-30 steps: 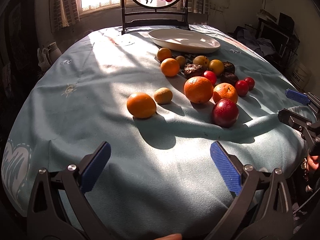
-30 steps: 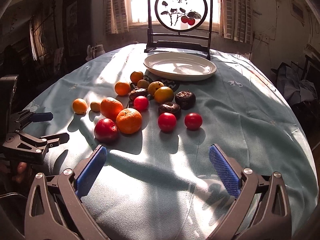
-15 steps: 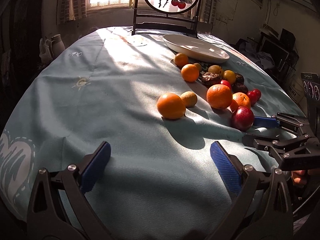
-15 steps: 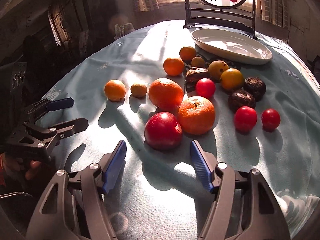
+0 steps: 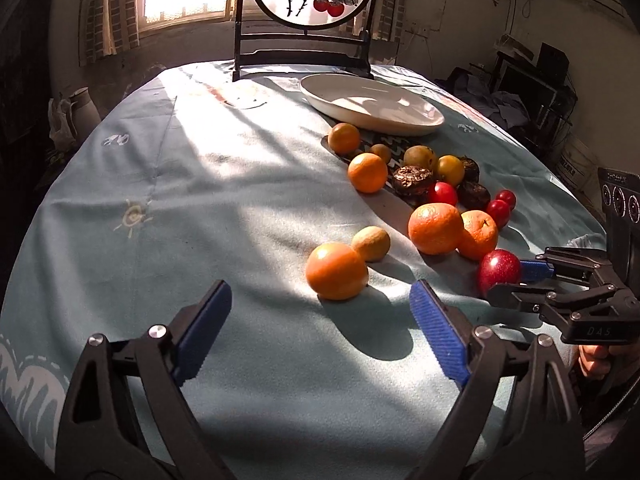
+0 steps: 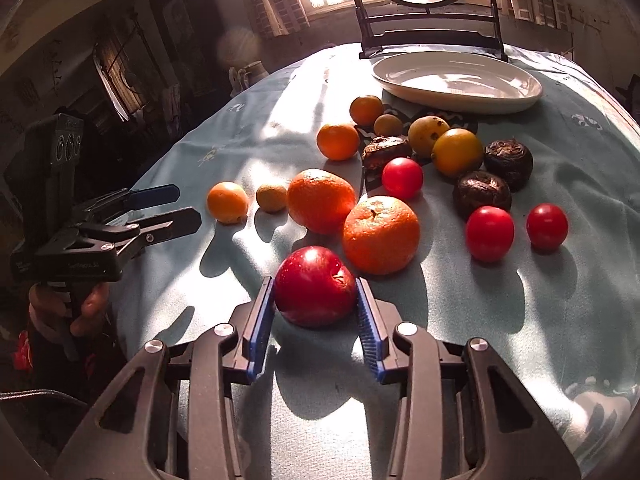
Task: Organize fruits
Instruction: 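Grasp the red apple with the right tool while the left tool grasps an orange, then carry the apple with the right tool while the left tool carries the orange to the plate, then open the right tool on the plate while the left tool releases the orange there, then reach the right tool to a dark brown fruit while the left tool reaches a small yellow fruit, then close the right tool on the dark fruit while the left tool closes on the yellow fruit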
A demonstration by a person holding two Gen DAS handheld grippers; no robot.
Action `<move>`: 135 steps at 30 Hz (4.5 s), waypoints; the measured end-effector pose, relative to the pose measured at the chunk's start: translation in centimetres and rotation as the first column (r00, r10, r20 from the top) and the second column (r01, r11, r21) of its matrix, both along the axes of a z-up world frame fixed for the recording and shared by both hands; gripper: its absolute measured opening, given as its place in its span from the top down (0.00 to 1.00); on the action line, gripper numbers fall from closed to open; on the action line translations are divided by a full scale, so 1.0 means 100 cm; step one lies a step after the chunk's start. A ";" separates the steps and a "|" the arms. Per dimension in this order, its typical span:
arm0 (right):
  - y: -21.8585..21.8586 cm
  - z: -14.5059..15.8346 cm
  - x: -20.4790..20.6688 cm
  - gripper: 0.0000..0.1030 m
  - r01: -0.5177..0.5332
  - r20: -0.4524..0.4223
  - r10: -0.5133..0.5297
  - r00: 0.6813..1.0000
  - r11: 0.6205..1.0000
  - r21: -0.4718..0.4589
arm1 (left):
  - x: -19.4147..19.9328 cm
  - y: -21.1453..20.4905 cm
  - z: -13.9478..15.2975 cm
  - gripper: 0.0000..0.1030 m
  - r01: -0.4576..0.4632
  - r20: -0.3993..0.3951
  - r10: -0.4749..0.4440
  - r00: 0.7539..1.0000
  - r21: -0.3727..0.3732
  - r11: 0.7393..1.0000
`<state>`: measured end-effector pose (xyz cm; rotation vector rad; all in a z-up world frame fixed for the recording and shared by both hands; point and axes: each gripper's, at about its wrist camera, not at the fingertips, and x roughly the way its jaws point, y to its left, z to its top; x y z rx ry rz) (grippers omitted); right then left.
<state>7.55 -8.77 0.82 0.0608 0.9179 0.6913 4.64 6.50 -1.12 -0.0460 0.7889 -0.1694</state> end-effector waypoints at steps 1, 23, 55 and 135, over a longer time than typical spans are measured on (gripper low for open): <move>-0.002 0.001 -0.002 0.61 -0.002 0.009 0.002 1.000 1.000 0.000 | 0.005 -0.003 -0.001 0.21 0.021 -0.005 -0.021 1.000 0.005 1.000; -0.040 0.034 0.014 0.61 -0.030 0.035 0.025 0.999 0.988 0.148 | 0.036 -0.008 -0.004 0.62 0.059 -0.119 -0.062 0.991 -0.022 0.998; -0.071 0.036 0.207 0.43 0.165 0.029 -0.165 0.986 0.986 0.020 | 0.200 -0.048 0.042 0.04 -0.032 -0.003 0.033 0.999 0.072 0.997; -0.076 0.012 0.145 0.59 0.084 0.041 -0.082 0.996 0.995 -0.052 | 0.072 -0.044 -0.021 0.67 0.304 -0.149 -0.284 0.947 0.137 0.943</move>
